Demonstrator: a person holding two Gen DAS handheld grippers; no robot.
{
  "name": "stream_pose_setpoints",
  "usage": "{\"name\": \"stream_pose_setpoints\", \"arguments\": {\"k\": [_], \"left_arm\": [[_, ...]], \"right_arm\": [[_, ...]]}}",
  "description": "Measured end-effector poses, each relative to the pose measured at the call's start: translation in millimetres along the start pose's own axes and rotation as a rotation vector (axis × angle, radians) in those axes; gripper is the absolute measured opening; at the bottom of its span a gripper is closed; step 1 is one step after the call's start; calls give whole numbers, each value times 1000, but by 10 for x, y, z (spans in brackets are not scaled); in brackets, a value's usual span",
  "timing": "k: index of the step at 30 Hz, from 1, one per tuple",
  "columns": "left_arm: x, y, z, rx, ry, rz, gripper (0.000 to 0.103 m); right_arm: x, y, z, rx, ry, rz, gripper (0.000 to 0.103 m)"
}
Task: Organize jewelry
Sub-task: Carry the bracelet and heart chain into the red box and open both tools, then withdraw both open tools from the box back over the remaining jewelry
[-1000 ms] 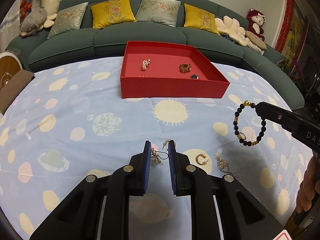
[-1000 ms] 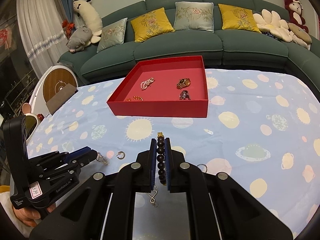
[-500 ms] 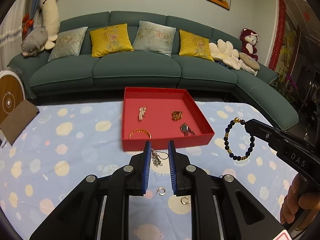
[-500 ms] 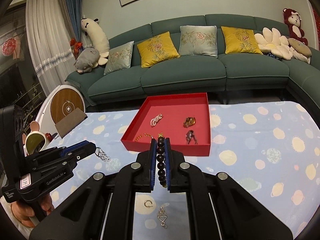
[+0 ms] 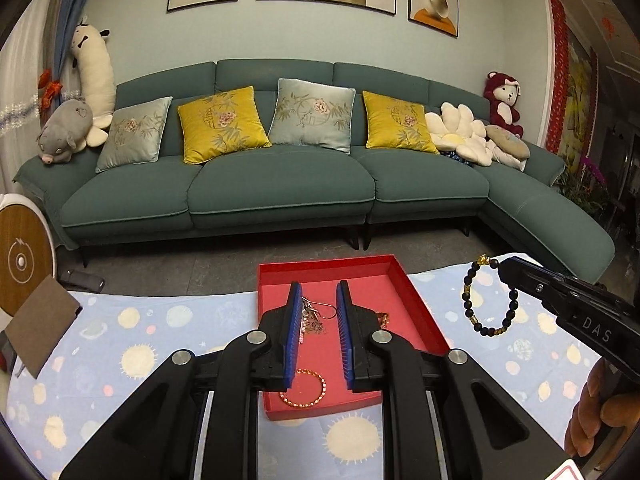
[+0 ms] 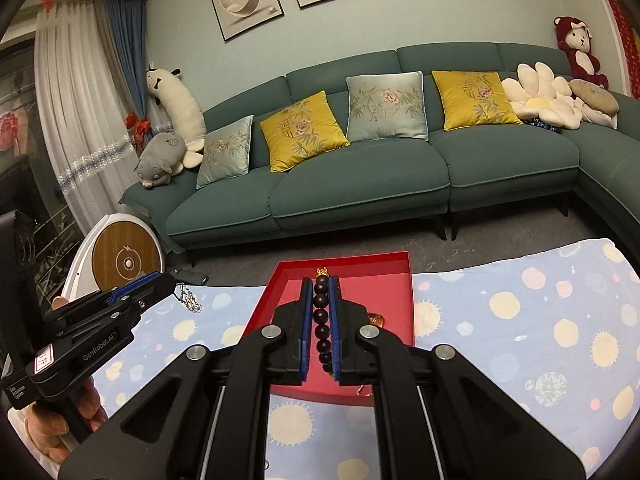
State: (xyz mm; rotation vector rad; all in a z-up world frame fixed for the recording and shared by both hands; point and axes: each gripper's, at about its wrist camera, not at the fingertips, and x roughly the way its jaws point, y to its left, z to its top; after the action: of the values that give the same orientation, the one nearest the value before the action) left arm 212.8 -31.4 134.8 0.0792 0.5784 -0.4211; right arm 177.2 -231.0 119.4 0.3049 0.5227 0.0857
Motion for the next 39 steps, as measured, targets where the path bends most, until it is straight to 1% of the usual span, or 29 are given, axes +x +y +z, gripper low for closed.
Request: {"name": "stream_pose_setpoints", "arguments": {"k": [3,5,8,10,12,18,21,24,25,26,27,30,33,34,36,37,39], "left_arm": [[286,24,-5,2,37,13,14],[488,66,-33,-16,67,13,14],[765,122,-109,-30,116,19,14],[915,148,-180,-19,136,40,14],[1048,199,-247,-27,154,56,14],[1335,309,-393,-42,206,60,15],[1435,327,-454,-37,221,57,15],[1523,360,-490,-56,240,42,17],[1533,372,-502,-67,238,30,19],[1542,378,-502,-72,241,33,25],[1532,386,-487,-75,239,42,28],[1386,388,-381,-82,190,56,29],[1103,387,-189,-98,131,48,29],[993,371,-136,-100,113,47,29],[745,314,-37,-88,80,50,29],[611,264,0,-75,66,51,30],[340,149,31,-41,46,50,35]], "right_arm": [[288,-29,-7,4,39,5,7],[478,-33,-46,4,71,6,7],[756,5,-163,-11,128,9,7],[907,33,-252,-43,160,2,7],[1041,32,-323,-48,189,5,7],[1341,-20,-522,-46,254,13,7],[1440,-45,-596,-51,273,6,7],[1497,-60,-620,-55,284,7,8],[1492,-64,-614,-53,281,4,9],[1475,-70,-600,-53,274,0,10],[1435,-73,-567,-53,261,-8,11],[1253,-70,-412,-55,209,-13,11],[921,-36,-227,-69,150,-19,12],[781,-22,-181,-76,130,-23,14],[472,1,-106,-85,72,-38,31],[339,14,-80,-88,56,-40,32],[49,33,-64,-84,27,-33,32]]}}
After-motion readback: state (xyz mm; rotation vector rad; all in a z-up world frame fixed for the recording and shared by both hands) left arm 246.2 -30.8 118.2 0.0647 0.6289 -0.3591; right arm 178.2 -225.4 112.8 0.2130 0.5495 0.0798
